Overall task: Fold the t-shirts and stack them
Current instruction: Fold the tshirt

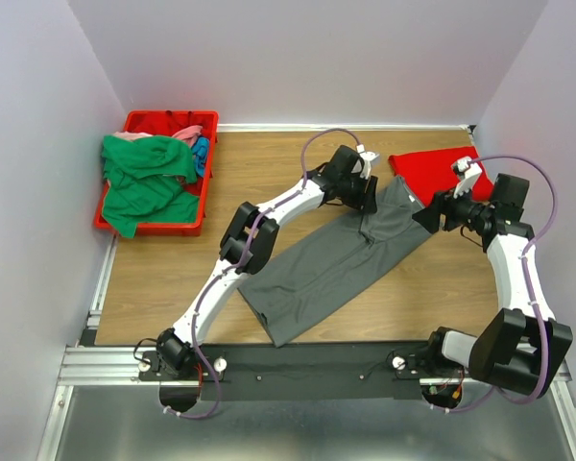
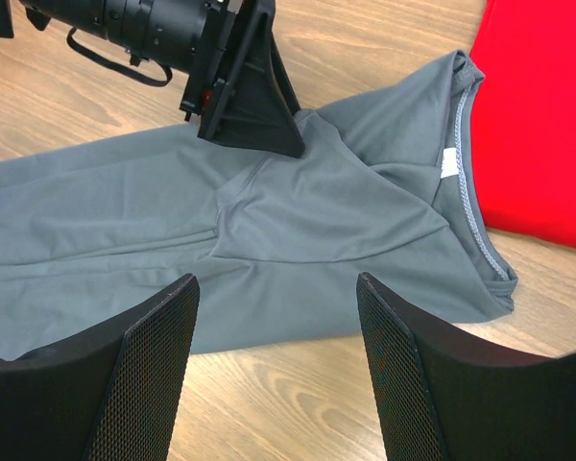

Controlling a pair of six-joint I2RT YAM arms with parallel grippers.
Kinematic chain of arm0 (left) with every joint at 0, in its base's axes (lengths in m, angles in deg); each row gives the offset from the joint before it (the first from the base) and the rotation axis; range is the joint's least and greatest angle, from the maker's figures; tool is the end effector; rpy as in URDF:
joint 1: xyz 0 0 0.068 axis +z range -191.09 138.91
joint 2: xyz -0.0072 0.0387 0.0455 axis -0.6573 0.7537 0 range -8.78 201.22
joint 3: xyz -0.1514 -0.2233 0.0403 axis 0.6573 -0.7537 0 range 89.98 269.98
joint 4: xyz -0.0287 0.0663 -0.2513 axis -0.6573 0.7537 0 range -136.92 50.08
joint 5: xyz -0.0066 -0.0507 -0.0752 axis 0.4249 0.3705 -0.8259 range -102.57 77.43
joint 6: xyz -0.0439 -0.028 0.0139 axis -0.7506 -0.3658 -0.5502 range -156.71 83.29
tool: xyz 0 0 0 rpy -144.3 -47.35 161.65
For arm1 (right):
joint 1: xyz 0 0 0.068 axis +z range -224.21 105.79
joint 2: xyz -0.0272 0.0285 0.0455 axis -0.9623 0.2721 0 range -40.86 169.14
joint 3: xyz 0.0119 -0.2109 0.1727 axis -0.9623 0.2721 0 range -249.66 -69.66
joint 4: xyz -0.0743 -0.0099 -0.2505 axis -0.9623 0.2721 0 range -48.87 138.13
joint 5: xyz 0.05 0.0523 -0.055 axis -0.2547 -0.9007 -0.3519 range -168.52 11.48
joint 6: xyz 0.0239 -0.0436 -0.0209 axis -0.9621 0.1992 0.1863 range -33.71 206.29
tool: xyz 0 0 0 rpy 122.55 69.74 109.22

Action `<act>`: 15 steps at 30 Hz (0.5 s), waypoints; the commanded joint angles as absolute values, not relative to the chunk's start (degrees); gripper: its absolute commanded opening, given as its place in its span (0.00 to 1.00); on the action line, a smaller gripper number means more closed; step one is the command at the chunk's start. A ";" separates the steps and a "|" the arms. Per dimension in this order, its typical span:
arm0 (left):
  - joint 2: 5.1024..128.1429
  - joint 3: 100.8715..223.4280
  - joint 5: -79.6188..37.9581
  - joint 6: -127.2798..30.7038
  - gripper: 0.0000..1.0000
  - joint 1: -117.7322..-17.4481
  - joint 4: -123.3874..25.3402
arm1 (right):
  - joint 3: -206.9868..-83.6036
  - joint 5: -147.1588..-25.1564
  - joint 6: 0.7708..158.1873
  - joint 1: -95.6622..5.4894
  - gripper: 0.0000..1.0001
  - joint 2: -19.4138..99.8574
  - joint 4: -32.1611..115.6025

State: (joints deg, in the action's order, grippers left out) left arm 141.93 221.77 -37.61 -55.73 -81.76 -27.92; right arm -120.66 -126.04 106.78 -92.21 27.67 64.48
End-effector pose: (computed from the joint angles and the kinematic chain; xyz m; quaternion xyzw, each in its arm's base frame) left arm 0.4342 -0.3928 0.1546 0.2582 0.8437 -0.3822 0.2747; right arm 0.2450 -0.0520 0.2784 -0.1855 0.8286 0.2207 0.4799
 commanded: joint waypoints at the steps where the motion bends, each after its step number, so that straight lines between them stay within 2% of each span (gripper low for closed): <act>1: 143.53 222.52 -36.38 -57.10 0.57 -81.96 -25.83 | -119.85 -127.82 106.24 -92.67 0.73 25.85 63.45; 3: 143.44 222.08 -36.39 -57.01 0.56 -82.57 -25.91 | -119.85 -128.00 106.24 -92.76 0.73 25.85 63.36; 9: 143.27 221.38 -32.62 -56.40 0.40 -82.84 -25.65 | -119.50 -128.44 106.24 -93.55 0.73 25.59 63.45; 13: 141.60 221.38 -29.89 -55.96 0.13 -82.23 -25.65 | -119.41 -128.79 106.33 -93.99 0.73 25.67 63.36; 15: 140.90 221.38 -29.01 -56.04 0.04 -81.70 -25.83 | -119.41 -128.88 106.42 -94.08 0.73 25.67 63.36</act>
State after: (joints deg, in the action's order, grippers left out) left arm 142.04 221.70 -33.10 -56.28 -82.19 -27.00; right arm -120.12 -127.05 106.74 -93.46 26.84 64.33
